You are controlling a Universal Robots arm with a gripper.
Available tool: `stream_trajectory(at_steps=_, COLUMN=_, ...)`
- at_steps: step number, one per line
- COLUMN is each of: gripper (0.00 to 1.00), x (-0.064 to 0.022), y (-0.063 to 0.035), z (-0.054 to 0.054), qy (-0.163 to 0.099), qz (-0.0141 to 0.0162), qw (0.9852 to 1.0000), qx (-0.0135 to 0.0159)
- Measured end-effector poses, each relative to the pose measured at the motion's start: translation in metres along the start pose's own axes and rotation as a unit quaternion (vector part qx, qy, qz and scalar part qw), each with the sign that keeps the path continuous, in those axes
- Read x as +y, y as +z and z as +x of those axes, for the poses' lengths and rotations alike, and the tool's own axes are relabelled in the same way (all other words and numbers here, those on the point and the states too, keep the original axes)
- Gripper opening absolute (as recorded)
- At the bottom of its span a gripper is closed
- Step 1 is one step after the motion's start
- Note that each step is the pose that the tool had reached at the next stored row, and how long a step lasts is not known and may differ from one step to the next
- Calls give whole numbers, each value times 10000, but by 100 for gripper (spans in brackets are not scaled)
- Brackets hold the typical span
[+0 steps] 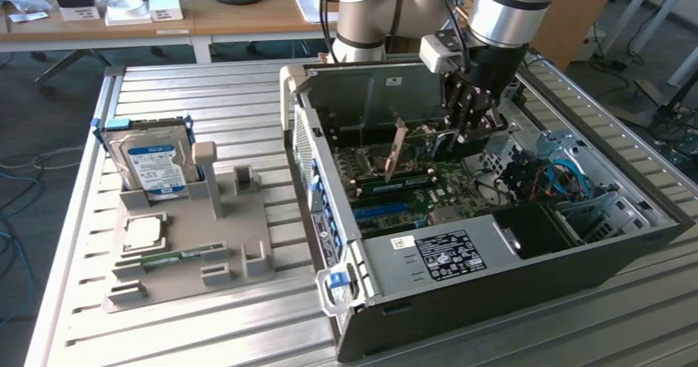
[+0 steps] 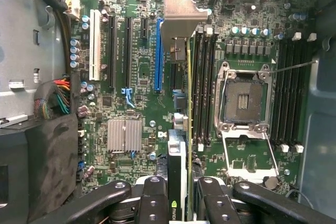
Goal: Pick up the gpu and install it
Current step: 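Insert the gpu into the slot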
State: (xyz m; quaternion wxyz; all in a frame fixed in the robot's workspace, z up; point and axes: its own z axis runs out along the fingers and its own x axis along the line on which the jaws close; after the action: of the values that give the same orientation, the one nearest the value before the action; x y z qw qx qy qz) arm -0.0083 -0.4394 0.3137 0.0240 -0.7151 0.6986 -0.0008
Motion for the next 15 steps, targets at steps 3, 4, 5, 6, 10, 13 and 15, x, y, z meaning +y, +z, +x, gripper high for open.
stream_trajectory(at_steps=3, gripper=27, x=2, y=10, z=0, qy=175, qz=6, qw=9998, qx=7)
stream_trajectory(at_steps=4, gripper=27, x=2, y=13, z=1, qy=256, qz=9, qw=9997, qx=10)
stream_trajectory(at_steps=5, gripper=27, x=3, y=14, z=1, qy=332, qz=11, qw=9994, qx=13)
stream_trajectory(at_steps=6, gripper=27, x=4, y=15, z=1, qy=399, qz=13, qw=9992, qx=15)
stream_trajectory(at_steps=10, gripper=27, x=5, y=17, z=1, qy=451, qz=15, qw=9990, qx=16)
stream_trajectory(at_steps=13, gripper=27, x=6, y=17, z=1, qy=451, qz=15, qw=9990, qx=18)
stream_trajectory(at_steps=15, gripper=27, x=6, y=17, z=1, qy=451, qz=15, qw=9990, qx=18)
